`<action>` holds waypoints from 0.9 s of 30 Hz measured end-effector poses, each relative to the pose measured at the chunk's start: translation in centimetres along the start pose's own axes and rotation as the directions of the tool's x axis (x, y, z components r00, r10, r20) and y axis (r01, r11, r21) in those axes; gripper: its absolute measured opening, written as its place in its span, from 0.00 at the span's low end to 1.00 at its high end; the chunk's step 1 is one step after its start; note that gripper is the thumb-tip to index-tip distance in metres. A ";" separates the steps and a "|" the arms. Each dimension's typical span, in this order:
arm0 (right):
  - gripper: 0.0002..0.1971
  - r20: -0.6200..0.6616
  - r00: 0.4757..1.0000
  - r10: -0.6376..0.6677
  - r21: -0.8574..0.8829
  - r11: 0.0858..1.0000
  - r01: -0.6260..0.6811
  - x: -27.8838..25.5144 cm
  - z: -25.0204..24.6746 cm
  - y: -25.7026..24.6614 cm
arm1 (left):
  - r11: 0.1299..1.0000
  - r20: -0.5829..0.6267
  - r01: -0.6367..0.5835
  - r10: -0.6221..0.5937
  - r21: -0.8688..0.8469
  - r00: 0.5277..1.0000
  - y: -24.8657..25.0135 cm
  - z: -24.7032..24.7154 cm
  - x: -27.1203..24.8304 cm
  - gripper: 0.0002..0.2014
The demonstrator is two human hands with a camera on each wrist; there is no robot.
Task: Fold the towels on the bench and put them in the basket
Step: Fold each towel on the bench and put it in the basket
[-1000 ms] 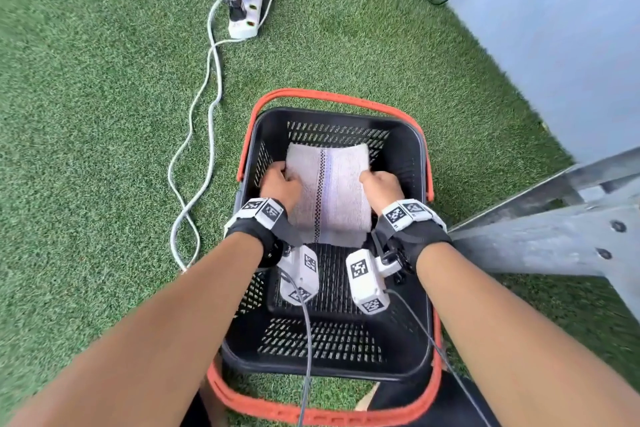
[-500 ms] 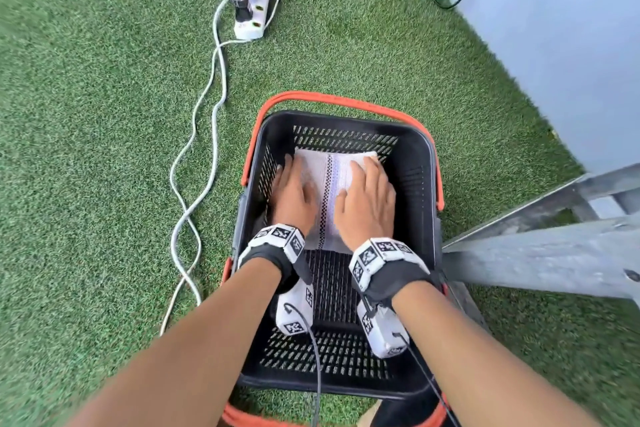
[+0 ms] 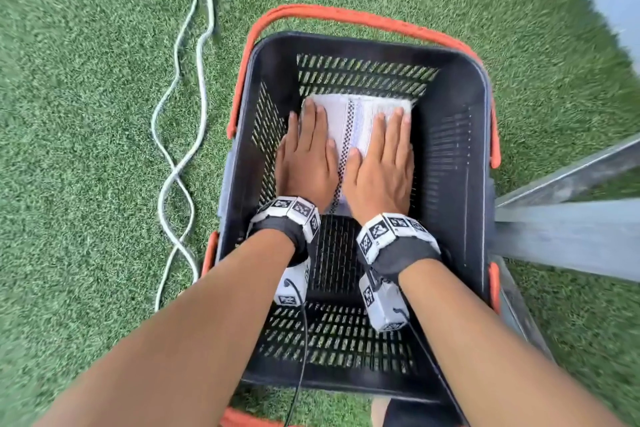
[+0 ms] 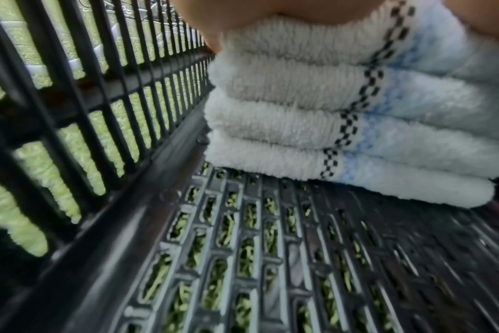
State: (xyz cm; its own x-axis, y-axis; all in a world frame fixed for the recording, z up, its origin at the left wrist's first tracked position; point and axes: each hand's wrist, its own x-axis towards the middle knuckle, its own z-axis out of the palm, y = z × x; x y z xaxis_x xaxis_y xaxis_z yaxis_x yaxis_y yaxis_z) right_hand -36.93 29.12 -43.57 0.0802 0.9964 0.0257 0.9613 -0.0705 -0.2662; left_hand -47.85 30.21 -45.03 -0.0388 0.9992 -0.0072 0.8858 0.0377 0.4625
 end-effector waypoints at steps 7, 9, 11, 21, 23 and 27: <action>0.31 0.272 0.962 0.019 -0.004 1.000 -0.019 0.1 -3.9 -0.8 | 0.988 0.262 0.073 -0.107 0.134 0.959 1.6 -3.2 0.1 0.27; 0.28 0.432 0.902 -0.001 -0.028 0.999 0.015 0.5 -6.7 -1.0 | 0.983 0.378 0.063 -0.124 0.171 0.917 2.3 -5.5 -0.4 0.27; 0.23 0.545 0.837 -0.049 -0.081 0.990 0.111 0.6 -9.9 -1.4 | 0.981 0.465 0.115 -0.177 0.159 0.868 3.5 -8.6 -1.2 0.25; 0.20 0.437 0.892 -0.115 -0.156 0.967 0.201 -6.7 -29.2 -2.8 | 0.962 0.349 -0.137 0.048 0.236 0.936 13.2 -26.5 -9.2 0.19; 0.19 0.355 0.927 -0.118 -0.155 0.971 0.183 -8.8 -33.4 -2.8 | 0.948 0.307 -0.190 0.106 0.257 0.946 15.7 -29.6 -11.4 0.19; 0.16 0.247 0.966 -0.077 -0.133 0.985 0.113 -13.2 -41.0 -1.4 | 0.930 0.219 -0.276 0.225 0.242 0.949 20.5 -35.0 -15.8 0.16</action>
State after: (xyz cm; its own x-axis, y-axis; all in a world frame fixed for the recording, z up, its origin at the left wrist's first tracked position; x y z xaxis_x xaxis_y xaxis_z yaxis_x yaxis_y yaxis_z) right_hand -28.50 14.16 -4.08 -0.0618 0.9793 -0.1930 0.9907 0.0366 -0.1310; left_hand -45.20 14.76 -4.42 0.2636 0.9598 -0.0967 0.9466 -0.2380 0.2176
